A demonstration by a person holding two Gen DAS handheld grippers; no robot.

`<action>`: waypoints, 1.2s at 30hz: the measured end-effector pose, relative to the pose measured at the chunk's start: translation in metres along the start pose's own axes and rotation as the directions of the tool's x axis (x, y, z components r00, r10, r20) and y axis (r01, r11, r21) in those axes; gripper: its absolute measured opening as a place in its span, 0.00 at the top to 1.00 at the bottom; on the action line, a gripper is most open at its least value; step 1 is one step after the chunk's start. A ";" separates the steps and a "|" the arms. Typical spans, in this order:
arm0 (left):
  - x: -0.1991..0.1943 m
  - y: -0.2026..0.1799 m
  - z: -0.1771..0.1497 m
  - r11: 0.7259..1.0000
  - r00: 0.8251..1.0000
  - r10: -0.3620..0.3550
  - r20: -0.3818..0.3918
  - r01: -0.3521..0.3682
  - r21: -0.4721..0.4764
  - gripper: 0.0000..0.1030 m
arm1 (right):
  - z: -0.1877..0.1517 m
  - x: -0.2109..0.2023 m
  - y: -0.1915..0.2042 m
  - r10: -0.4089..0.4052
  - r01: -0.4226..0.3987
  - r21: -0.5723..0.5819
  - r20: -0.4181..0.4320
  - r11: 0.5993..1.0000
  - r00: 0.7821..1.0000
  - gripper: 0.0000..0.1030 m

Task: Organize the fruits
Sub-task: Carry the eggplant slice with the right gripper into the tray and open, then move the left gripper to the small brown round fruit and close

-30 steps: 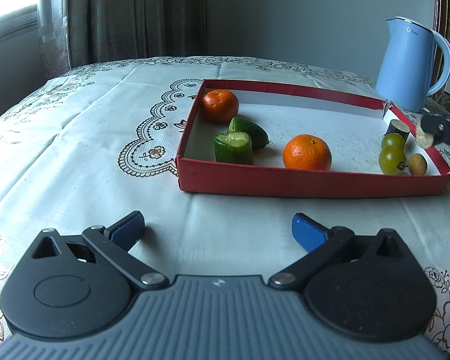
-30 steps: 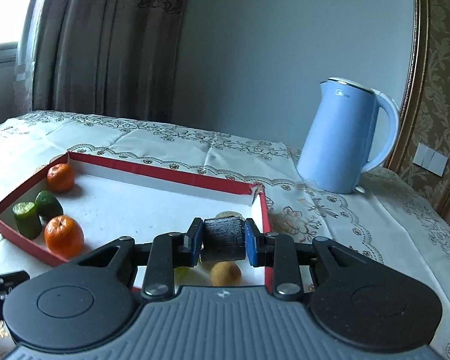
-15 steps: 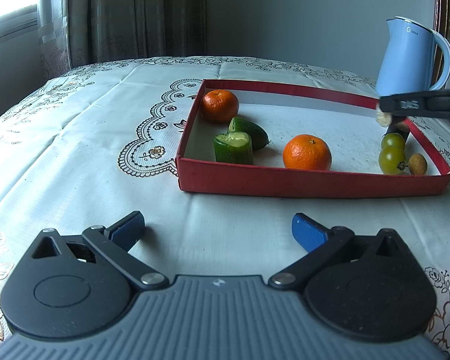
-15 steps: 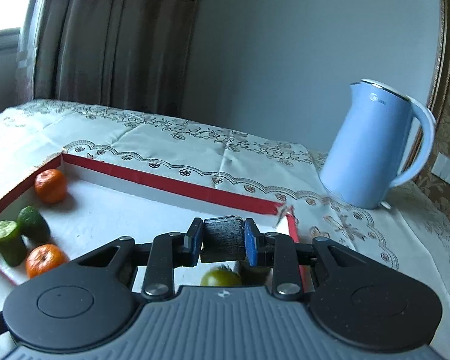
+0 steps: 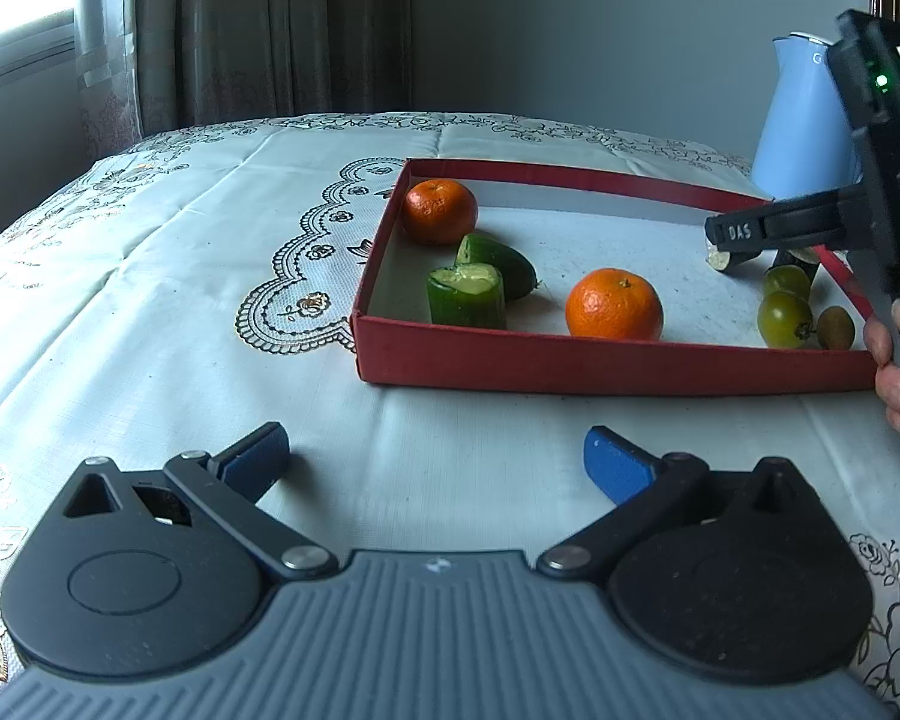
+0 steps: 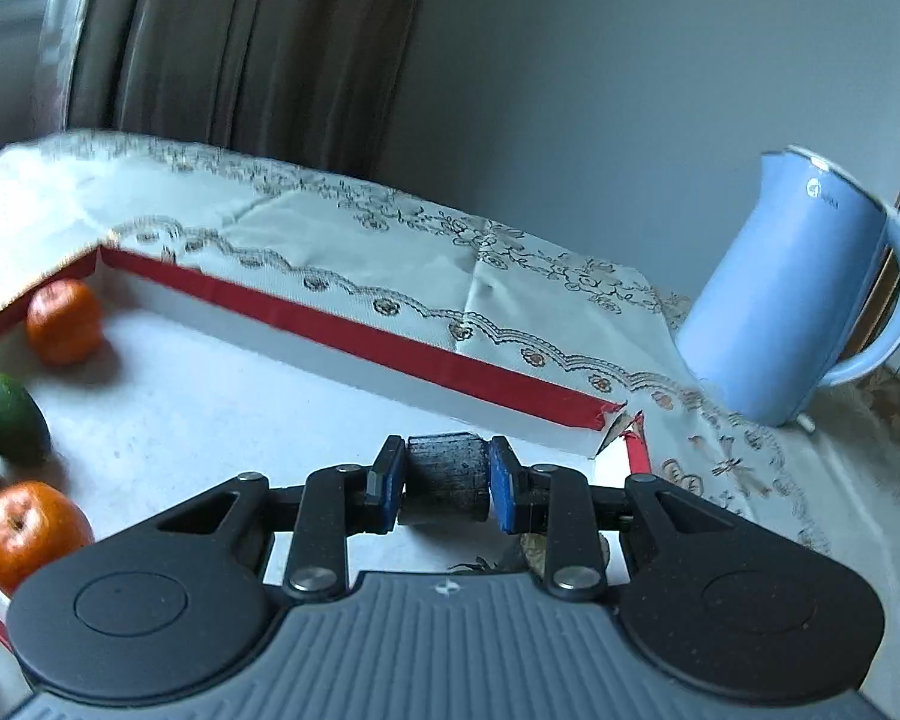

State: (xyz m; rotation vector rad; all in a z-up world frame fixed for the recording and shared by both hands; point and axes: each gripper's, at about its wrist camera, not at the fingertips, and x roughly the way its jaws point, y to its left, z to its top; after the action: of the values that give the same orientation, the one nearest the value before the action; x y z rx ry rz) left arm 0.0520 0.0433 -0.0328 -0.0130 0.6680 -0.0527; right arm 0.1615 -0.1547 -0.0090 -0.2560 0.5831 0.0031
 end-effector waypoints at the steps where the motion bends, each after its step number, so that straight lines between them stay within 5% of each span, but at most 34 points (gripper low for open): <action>1: 0.000 0.000 0.000 1.000 1.000 0.000 0.000 0.000 0.000 0.00 | 0.000 -0.001 -0.002 0.015 -0.015 0.004 -0.002 1.000 1.000 0.68; 3: 0.000 0.000 0.000 1.000 1.000 0.001 0.000 -0.001 0.001 0.00 | -0.002 -0.007 -0.008 0.037 -0.038 0.033 0.006 0.999 0.999 0.54; 5: 0.000 0.000 0.000 1.000 1.000 0.000 0.000 0.000 -0.001 0.00 | -0.005 -0.022 -0.018 0.055 -0.058 0.076 0.038 0.995 0.998 0.25; 6: 0.000 0.000 0.000 1.000 1.000 -0.001 0.001 0.001 -0.002 0.00 | -0.008 -0.031 -0.022 0.061 -0.067 0.094 0.060 0.993 0.996 0.23; 15: -0.022 0.004 -0.004 0.997 0.993 -0.071 0.091 0.073 -0.012 0.00 | -0.078 -0.111 -0.068 0.052 -0.079 0.254 0.112 0.964 0.992 0.21; 20: -0.047 -0.016 -0.009 0.988 0.983 -0.154 0.102 0.151 0.039 0.00 | -0.104 -0.107 -0.087 0.049 -0.057 0.333 0.034 0.941 0.998 0.21; 26: -0.060 -0.053 -0.015 0.976 0.981 -0.158 0.117 0.138 0.167 0.00 | -0.115 -0.102 -0.089 0.029 -0.023 0.364 -0.011 0.931 1.000 0.21; 34: -0.042 -0.072 -0.014 0.978 0.988 -0.153 0.035 0.146 0.147 0.00 | -0.119 -0.096 -0.090 0.034 -0.026 0.371 -0.016 0.928 0.999 0.21; 36: -0.038 -0.076 -0.014 0.981 0.990 -0.137 0.023 0.132 0.145 0.07 | -0.119 -0.096 -0.091 0.041 -0.034 0.376 -0.011 0.926 0.999 0.17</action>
State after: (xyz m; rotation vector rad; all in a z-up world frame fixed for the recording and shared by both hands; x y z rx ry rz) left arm 0.0098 -0.0305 -0.0183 0.0792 0.6283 -0.2304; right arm 0.0230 -0.2650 -0.0309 0.1294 0.5948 -0.0738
